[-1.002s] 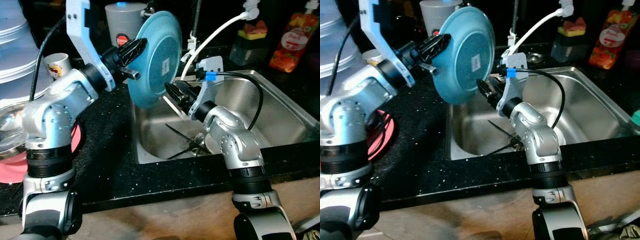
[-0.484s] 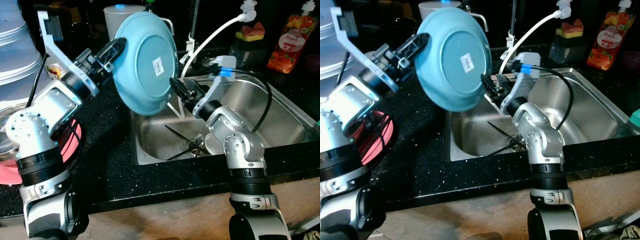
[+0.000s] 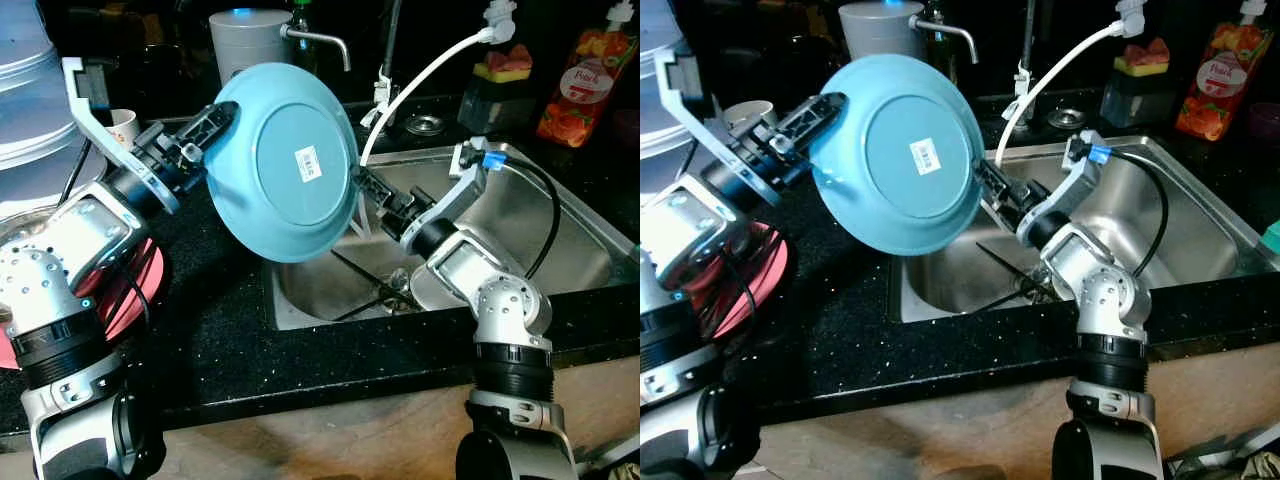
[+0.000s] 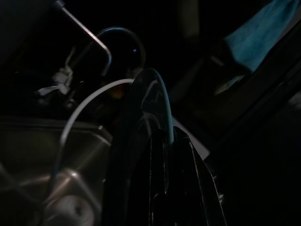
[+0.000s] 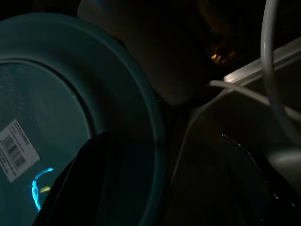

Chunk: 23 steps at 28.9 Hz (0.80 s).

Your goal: Kitchen organization

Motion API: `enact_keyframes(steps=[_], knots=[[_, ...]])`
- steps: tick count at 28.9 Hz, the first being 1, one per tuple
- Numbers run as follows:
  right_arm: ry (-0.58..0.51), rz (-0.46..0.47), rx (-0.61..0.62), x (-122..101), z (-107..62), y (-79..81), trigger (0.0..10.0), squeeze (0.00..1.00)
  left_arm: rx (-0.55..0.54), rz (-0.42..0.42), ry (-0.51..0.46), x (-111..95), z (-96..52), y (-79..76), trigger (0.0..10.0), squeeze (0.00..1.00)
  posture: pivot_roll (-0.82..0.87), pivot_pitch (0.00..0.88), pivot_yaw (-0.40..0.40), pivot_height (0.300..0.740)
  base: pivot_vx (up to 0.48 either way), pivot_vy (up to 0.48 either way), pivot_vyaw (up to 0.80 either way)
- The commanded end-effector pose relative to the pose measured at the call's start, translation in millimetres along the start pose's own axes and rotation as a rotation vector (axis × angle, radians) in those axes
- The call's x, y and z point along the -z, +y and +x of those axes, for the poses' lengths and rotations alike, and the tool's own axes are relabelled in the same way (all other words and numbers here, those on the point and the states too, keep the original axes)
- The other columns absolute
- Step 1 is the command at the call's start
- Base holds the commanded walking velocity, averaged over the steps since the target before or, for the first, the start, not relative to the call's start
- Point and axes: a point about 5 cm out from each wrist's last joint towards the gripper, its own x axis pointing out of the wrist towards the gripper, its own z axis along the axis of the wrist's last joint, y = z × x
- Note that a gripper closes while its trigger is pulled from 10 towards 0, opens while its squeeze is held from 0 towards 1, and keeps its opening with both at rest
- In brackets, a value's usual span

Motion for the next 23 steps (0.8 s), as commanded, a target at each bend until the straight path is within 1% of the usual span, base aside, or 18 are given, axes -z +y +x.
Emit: enact_keyframes(steps=[1, 5, 6, 8, 9, 12, 13, 14, 16, 22, 23], knots=[[0.004, 0.029, -0.01, 2, -0.3, 1.8, 10.0, 1.0, 0.032, -0.039, -0.016, -1, 0.0, -2.0, 0.0, 0.0, 0.04, 0.007, 0.028, 0.74, 0.0, 0.0, 0.0], [-0.034, 0.135, -0.028, -5, -1.6, 1.6, 10.0, 1.0, 0.019, -0.075, -0.025, -3, -3.0, 1.3, 0.0, 0.0, 0.04, 0.007, 0.028, 0.74, 0.0, 0.0, 0.0], [-0.034, 0.135, -0.028, -5, -1.6, 1.6, 10.0, 1.0, 0.019, -0.075, -0.025, -3, -3.0, 1.3, 0.0, 0.0, 0.04, 0.007, 0.028, 0.74, 0.0, 0.0, 0.0], [-0.059, 0.215, -0.067, -9, -2.3, 3.9, 10.0, 1.0, 0.014, -0.103, -0.032, -3, -3.7, 1.8, 0.0, 0.0, 0.04, 0.006, 0.028, 0.74, 0.0, 0.0, 0.0], [-0.067, 0.239, -0.08, -11, -2.5, 4.8, 10.0, 1.0, 0.012, -0.109, -0.034, -3, -3.8, 1.9, 0.0, 0.0, 0.04, 0.006, 0.028, 0.74, 0.0, 0.0, 0.0], [-0.108, 0.353, -0.147, -17, -4.7, 8.1, 10.0, 1.0, 0.001, -0.127, -0.038, -3, -4.4, 3.1, 0.0, 0.0, 0.04, 0.006, 0.028, 0.74, 0.0, 0.0, 0.0], [-0.108, 0.353, -0.147, -17, -4.7, 8.1, 10.0, 1.0, 0.001, -0.127, -0.038, -3, -4.4, 3.1, 0.0, 0.0, 0.04, 0.006, 0.028, 0.74, 0.0, 0.0, 0.0], [-0.12, 0.383, -0.17, -19, -5.8, 9.1, 10.0, 1.0, -0.006, -0.131, -0.039, -4, -4.5, 3.8, 0.0, 0.0, 0.04, 0.006, 0.029, 0.74, 0.0, 0.0, 0.0], [-0.127, 0.414, -0.202, -21, -7.8, 10.5, 10.0, 1.0, -0.025, -0.136, -0.039, -3, -5.1, 5.9, 0.0, 0.0, 0.04, 0.006, 0.03, 0.74, 0.0, 0.0, 0.0], [-0.114, 0.411, -0.228, -20, -9.9, 12.7, 10.0, 1.0, -0.046, -0.135, -0.028, -2, -5.8, 9.0, 0.0, 0.0, 0.04, 0.006, 0.03, 0.74, 0.0, 0.0, 0.0], [-0.099, 0.406, -0.256, -19, -10.7, 16.3, 10.0, 0.83, -0.056, -0.144, -0.029, -1, -5.8, 10.3, 0.0, 0.0, 0.04, 0.004, 0.031, 0.74, 0.0, 0.0, 0.0]])
